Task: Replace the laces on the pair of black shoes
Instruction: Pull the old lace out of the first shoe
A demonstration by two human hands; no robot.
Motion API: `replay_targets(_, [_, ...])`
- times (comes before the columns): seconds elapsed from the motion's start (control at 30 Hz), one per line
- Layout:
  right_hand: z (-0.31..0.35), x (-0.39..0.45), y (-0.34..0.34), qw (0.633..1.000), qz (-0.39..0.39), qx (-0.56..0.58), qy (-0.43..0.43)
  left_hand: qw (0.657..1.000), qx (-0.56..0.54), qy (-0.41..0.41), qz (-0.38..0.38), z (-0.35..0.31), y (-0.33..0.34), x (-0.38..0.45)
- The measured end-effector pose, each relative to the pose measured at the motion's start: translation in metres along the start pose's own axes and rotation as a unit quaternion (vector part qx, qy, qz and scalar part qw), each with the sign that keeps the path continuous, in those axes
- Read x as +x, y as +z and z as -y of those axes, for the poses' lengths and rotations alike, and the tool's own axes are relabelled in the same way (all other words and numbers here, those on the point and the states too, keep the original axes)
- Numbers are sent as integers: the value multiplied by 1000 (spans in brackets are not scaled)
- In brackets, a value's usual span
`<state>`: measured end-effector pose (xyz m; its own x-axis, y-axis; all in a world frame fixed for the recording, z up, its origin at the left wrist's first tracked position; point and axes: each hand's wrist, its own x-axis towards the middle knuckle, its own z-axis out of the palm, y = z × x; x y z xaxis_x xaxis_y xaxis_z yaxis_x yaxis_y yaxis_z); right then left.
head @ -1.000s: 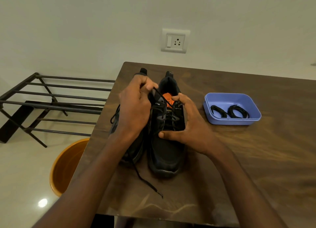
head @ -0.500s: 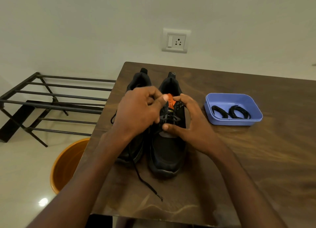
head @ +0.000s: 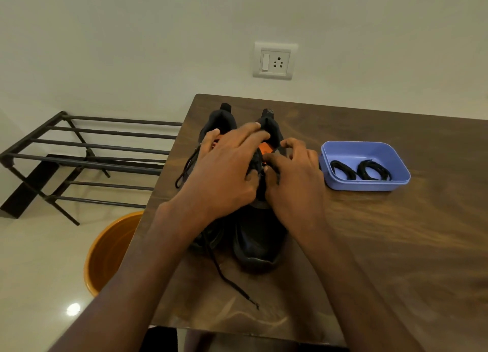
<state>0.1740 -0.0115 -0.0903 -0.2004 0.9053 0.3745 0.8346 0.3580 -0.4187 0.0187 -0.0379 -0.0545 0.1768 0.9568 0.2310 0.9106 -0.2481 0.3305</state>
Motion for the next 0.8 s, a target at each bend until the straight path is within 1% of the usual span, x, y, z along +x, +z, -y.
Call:
replay_targets(0.07, [-2, 2, 0, 1000, 2, 21, -6, 999, 11, 16, 50, 6, 6, 1])
replay_targets(0.13, [-5, 3, 2, 998, 1, 55, -5, 996, -5, 14, 87, 10, 10, 3])
replay_targets(0.23, [-5, 4, 4, 997, -17, 78, 3, 996, -48, 11, 76, 12, 12, 5])
replay_targets(0.3, [-6, 2, 3, 990, -52, 126, 19, 995, -67, 6, 70, 13, 11, 5])
replay_targets(0.33, [-8, 0, 1, 984, -73, 160, 42, 995, -78, -1, 68, 13, 11, 5])
replay_targets(0.4, [-10, -4, -3, 961, -101, 229, 117, 993, -98, -15, 64, 13, 10, 5])
replay_targets(0.43, [-10, -6, -5, 950, -106, 254, 147, 993, -103, -20, 62, 12, 9, 5])
replay_targets(0.47, [-10, -8, -6, 946, -106, 263, 157, 992, -105, -22, 60, 12, 9, 5])
replay_targets(0.5, [-9, -9, -6, 951, -108, 252, 139, 992, -107, -25, 55, 12, 9, 5])
replay_targets(0.57, [-9, -7, -5, 974, -118, 188, 50, 992, -115, -30, 50, 12, 10, 6])
replay_targets(0.63, [-10, -1, 1, 988, -98, 114, -22, 990, -130, -28, 46, 13, 11, 5])
replay_targets(0.73, [-6, 3, 12, 997, -45, 56, -39, 988, -144, -25, 46, 15, 13, 6])
replay_targets(0.77, [-5, 3, 15, 997, -45, 55, -41, 988, -147, -25, 46, 16, 13, 6])
replay_targets(0.8, [-5, 2, 16, 996, -61, 64, -30, 987, -150, -28, 45, 16, 13, 6])
